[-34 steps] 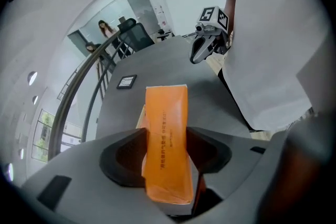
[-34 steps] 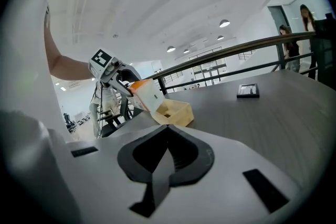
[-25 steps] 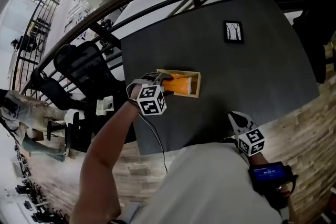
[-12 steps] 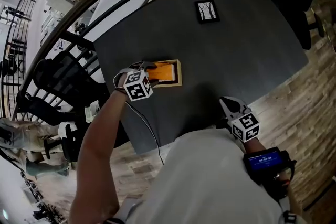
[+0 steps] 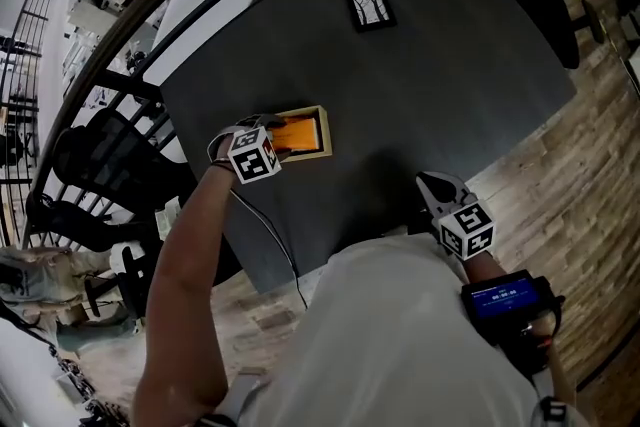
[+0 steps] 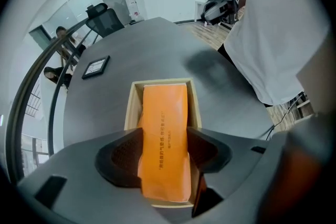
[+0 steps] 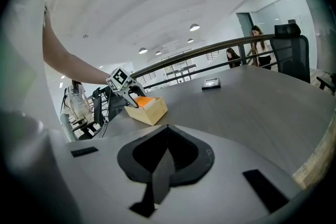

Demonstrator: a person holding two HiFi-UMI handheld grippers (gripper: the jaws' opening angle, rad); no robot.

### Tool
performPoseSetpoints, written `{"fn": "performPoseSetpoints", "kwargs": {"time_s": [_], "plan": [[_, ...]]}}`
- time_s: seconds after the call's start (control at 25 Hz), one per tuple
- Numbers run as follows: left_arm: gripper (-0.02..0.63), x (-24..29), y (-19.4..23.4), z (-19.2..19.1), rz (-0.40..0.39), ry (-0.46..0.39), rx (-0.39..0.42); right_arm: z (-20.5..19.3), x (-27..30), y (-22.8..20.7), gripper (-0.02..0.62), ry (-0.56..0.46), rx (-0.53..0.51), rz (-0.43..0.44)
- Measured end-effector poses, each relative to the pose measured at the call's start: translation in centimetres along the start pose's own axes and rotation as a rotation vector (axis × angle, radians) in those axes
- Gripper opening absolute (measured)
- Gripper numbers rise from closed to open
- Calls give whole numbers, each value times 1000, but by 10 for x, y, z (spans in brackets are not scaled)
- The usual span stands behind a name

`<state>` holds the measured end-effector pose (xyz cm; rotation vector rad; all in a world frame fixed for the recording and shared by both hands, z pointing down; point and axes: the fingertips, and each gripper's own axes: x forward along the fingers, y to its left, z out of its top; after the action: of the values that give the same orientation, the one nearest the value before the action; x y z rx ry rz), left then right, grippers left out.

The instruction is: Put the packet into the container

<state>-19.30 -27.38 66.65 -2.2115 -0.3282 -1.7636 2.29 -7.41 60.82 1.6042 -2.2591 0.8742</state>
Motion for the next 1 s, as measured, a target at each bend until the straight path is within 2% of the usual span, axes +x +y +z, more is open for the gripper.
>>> {"fn": "performPoseSetpoints", "kwargs": {"time_s": [0.44, 0.6, 0.8, 0.92, 1.0], "plan": [[261, -10, -4, -5, 0, 24, -38, 0, -9, 2, 8, 4, -6, 7], [262, -11, 7, -7, 50, 12, -47, -3, -3, -4, 8, -6, -13, 11], [261, -40, 28, -14, 186, -35, -187, 10, 8, -3, 9, -1, -38, 52], [261, -56, 20, -4, 241, -119, -297, 17, 5, 6, 9, 10, -63, 80], [258, -62, 16, 4, 280, -170, -335, 23, 9, 7, 9, 12, -84, 105]]}}
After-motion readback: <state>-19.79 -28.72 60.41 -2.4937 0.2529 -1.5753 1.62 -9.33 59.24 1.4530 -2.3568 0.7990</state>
